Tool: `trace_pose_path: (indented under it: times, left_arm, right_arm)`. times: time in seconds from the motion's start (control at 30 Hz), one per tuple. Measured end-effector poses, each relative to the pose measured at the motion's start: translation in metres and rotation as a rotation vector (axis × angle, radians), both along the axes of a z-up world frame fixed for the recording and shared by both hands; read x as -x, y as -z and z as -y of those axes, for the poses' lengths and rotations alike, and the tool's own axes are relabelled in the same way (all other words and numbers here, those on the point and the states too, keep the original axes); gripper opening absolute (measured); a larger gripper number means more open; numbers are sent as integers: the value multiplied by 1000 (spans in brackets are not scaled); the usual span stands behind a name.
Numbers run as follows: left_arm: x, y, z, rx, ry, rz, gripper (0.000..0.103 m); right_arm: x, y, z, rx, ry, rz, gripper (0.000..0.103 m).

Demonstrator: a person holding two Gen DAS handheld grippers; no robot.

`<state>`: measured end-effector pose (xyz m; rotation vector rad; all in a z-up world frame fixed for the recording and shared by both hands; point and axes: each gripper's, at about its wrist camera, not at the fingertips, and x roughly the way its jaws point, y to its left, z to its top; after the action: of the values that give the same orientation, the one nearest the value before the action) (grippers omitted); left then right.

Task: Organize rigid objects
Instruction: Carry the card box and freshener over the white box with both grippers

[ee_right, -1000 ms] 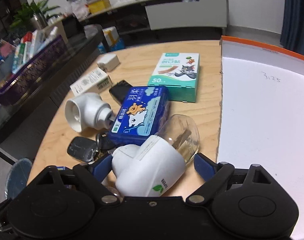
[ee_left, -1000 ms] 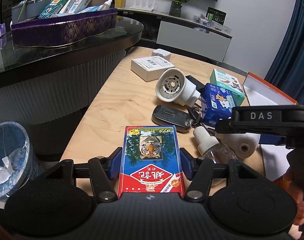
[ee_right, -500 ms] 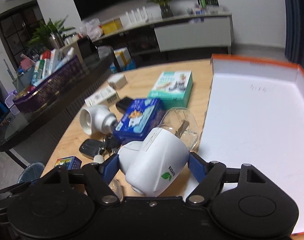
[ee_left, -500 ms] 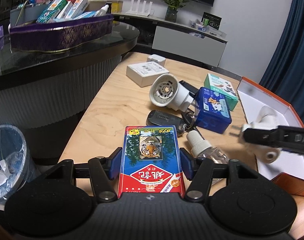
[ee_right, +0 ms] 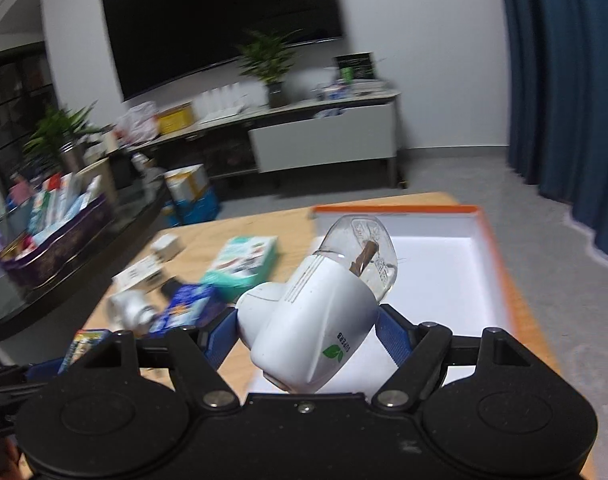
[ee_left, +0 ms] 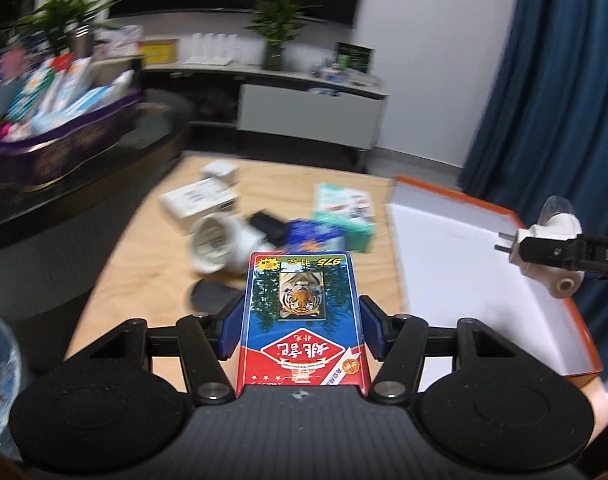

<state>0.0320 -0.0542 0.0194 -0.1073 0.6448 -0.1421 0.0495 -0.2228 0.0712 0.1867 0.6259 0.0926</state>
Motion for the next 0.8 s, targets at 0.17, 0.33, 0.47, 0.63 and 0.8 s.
trace_pose_path:
  times: [0.17,0.33,0.47,0.63,0.8]
  left_arm:
    - [-24,-14,45,21,124,-19,60]
    - [-48,-24,84,-8,210,-24,60]
    - [-67,-32,106,-38,244,-23,60]
    - [-81,-33,120,-41,252,-25,60]
    - [-89,-37,128,-38,251,-38,60]
  right_arm:
    - [4,-6,37,-6,70,2,89]
    - [1,-15,68,-15,120,5,89]
    - [-9,-19,84,-20,137,3,89]
    - [-24,-20,94,-17,133,1,89]
    - [-37,-20,103,-13,135,-6,89]
